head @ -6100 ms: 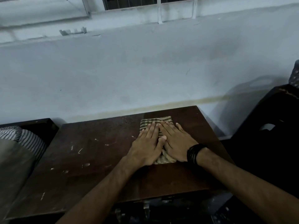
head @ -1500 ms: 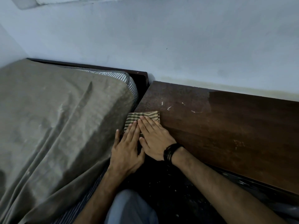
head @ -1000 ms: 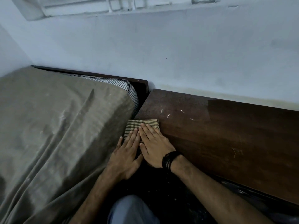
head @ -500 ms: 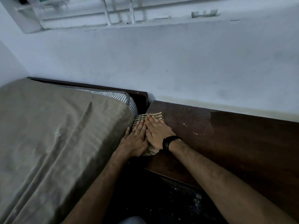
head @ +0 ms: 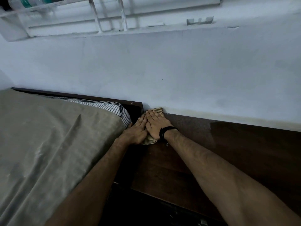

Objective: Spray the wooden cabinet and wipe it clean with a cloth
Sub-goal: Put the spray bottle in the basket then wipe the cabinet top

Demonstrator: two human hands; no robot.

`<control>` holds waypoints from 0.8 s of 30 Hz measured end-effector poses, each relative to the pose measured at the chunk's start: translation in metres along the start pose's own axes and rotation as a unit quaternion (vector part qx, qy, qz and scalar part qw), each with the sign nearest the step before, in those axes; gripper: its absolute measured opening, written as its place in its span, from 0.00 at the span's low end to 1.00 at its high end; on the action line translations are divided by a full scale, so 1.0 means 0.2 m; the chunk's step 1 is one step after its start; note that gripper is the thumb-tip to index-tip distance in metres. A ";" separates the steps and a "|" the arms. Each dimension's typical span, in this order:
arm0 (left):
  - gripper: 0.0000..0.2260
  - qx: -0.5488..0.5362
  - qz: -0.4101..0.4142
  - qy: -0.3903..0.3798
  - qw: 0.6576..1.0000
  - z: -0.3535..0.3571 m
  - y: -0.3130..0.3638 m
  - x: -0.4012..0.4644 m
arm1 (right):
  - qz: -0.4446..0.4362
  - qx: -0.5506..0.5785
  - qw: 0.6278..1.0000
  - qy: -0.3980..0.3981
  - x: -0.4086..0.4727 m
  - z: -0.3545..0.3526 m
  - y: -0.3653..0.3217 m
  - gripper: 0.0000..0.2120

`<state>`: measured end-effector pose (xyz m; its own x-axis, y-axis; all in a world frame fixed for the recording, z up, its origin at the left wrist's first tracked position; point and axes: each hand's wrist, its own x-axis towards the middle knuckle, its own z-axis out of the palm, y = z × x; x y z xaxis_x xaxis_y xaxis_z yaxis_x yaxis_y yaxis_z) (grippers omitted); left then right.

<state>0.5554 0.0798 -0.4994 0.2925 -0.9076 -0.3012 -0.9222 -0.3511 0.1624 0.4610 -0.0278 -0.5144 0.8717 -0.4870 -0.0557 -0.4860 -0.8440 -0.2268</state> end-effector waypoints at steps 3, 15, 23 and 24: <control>0.31 0.005 -0.004 -0.010 1.000 -0.03 0.01 0.01 | 0.003 -0.003 1.000 0.000 0.03 -0.01 0.01 0.28; 0.28 0.017 -0.013 0.012 1.000 0.09 0.12 -0.17 | 0.016 -0.003 1.000 0.003 -0.25 0.04 -0.04 0.28; 0.29 0.055 0.004 0.020 0.998 0.21 0.34 -0.43 | 0.016 -0.014 1.000 0.020 -0.67 0.03 -0.06 0.28; 0.29 0.059 0.003 0.022 0.998 0.22 0.37 -0.45 | 0.016 -0.012 1.000 0.023 -0.71 0.02 -0.05 0.28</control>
<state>0.4501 0.1464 -0.5012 0.2955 -0.9197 -0.2587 -0.9464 -0.3187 0.0521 0.3423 0.0510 -0.5086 0.8521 -0.5230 -0.0177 -0.5154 -0.8328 -0.2020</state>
